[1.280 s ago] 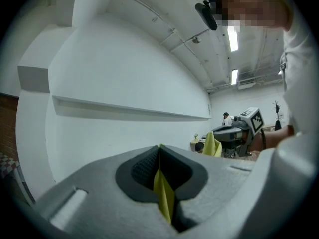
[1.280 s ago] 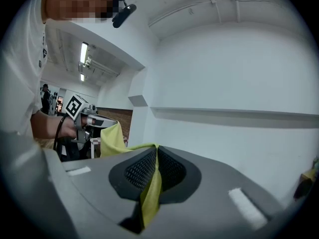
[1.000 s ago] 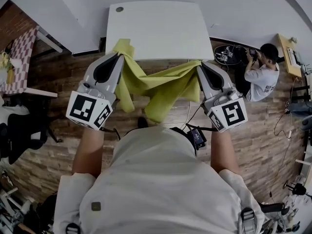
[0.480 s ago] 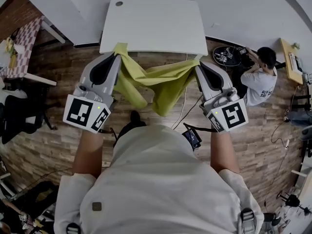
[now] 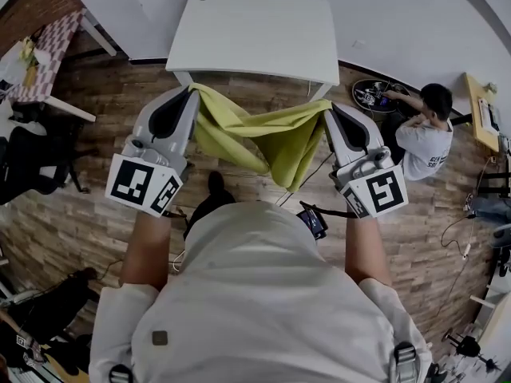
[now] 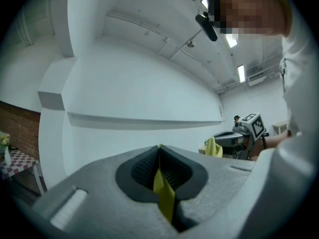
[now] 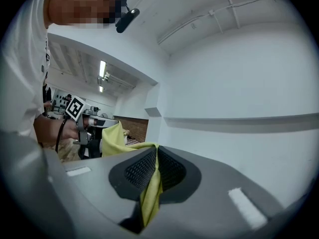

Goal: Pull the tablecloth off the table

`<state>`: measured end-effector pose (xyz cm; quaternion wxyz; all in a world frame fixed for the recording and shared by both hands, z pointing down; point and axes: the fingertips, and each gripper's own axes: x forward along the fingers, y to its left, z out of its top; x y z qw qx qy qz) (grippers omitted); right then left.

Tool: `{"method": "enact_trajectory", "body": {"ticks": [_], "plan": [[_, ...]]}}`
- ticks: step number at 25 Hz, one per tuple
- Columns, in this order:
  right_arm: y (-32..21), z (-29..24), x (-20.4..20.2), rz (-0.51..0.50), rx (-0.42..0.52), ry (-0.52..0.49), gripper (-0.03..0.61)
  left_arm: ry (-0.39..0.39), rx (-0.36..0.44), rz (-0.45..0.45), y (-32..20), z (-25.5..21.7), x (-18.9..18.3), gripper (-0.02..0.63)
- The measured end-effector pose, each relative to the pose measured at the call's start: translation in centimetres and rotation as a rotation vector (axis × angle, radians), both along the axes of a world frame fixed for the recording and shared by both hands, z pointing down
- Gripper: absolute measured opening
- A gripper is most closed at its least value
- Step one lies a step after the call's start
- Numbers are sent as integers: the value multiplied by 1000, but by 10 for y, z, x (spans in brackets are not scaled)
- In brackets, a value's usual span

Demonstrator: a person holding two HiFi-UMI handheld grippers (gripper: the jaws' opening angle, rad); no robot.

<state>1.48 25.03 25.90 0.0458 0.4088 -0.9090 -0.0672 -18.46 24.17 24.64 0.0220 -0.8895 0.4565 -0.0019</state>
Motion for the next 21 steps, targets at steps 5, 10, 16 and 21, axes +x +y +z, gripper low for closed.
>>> {"method": "enact_trajectory", "body": {"ticks": [5,10,16,21], "plan": [[11,-2,7,-7,1,-6,18,1,-3,-6,13,-2,6,3],[21,-1,12,-6,3,-8,18,-2,2,-5,24,-2,12,3],[25,-2,15,0,8,-10,18,-3,3,-2,26,-2,14,3],[20,-9,15,1,24,-13,18,-3,13,-1,22,-8,15,3]]}}
